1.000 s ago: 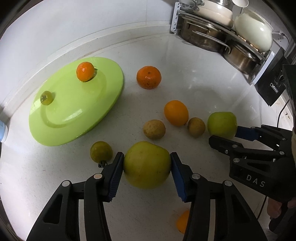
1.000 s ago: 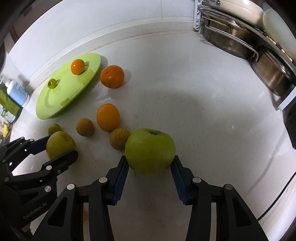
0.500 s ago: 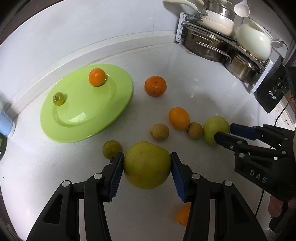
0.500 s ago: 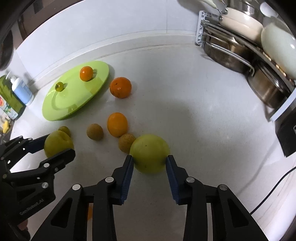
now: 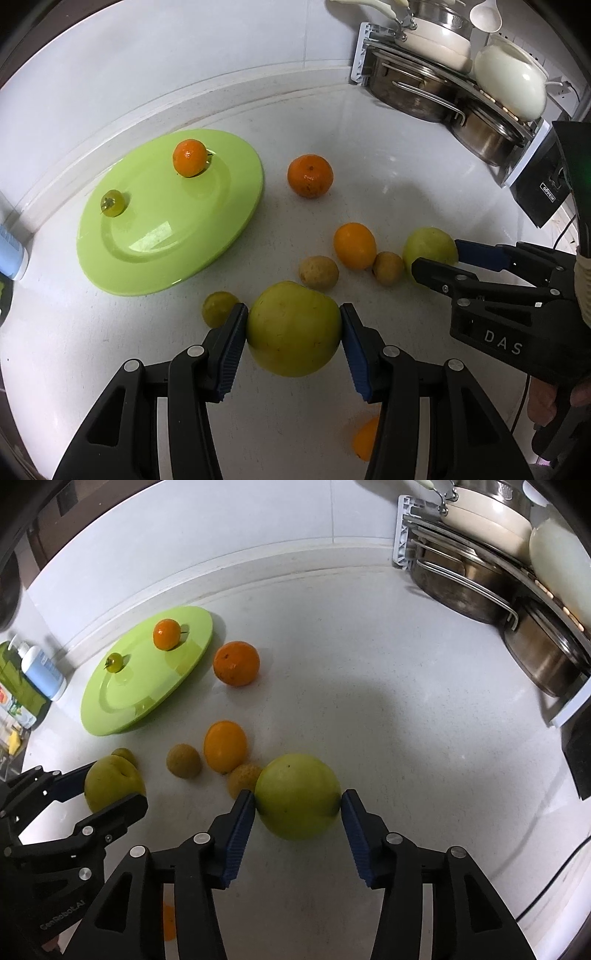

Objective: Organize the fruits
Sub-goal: 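Carry the pear with left tool while right tool carries the apple onto the plate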

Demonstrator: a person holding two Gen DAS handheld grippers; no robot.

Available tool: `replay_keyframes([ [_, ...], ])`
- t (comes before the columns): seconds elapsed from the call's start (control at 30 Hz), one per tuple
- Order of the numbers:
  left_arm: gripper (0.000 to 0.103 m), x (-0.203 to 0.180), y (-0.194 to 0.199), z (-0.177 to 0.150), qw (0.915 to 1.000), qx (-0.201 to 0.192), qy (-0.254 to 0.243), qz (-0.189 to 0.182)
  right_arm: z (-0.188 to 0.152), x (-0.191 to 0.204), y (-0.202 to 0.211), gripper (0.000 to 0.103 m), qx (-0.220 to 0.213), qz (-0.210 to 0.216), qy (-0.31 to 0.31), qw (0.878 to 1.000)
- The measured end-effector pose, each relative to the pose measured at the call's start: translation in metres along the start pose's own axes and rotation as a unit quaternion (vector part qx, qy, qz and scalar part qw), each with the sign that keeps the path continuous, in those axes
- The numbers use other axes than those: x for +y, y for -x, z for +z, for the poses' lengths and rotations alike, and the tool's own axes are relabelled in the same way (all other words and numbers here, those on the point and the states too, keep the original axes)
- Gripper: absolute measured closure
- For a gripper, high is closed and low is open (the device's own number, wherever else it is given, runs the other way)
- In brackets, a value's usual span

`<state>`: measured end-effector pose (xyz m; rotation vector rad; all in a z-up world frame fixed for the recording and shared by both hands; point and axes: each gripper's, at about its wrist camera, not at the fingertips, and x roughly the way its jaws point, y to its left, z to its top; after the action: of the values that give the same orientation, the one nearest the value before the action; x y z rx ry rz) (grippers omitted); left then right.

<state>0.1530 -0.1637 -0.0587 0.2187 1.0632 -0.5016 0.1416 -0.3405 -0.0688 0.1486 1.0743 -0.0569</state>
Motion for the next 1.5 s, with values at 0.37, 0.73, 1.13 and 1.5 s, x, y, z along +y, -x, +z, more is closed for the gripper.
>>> replay_keyframes([
  [0.37,0.053,0.001,-0.007,0.005,1.0000,0.004,0.001,0.001,0.004,-0.008,-0.018,0.052,0.016,0.001,-0.017,1.000],
  [0.73,0.053,0.009,0.015,0.006,0.9997,-0.024,0.010,0.002,0.002,0.002,0.006,0.052,-0.005,0.006,-0.009,1.000],
  [1.13,0.053,0.049,0.060,0.009,0.9960,-0.073,0.041,0.029,0.028,0.054,0.047,0.052,-0.060,0.046,0.053,0.996],
  [1.5,0.053,0.104,0.054,0.031,0.9921,-0.076,0.067,0.075,0.066,0.103,0.030,0.052,-0.059,0.085,0.100,0.990],
])
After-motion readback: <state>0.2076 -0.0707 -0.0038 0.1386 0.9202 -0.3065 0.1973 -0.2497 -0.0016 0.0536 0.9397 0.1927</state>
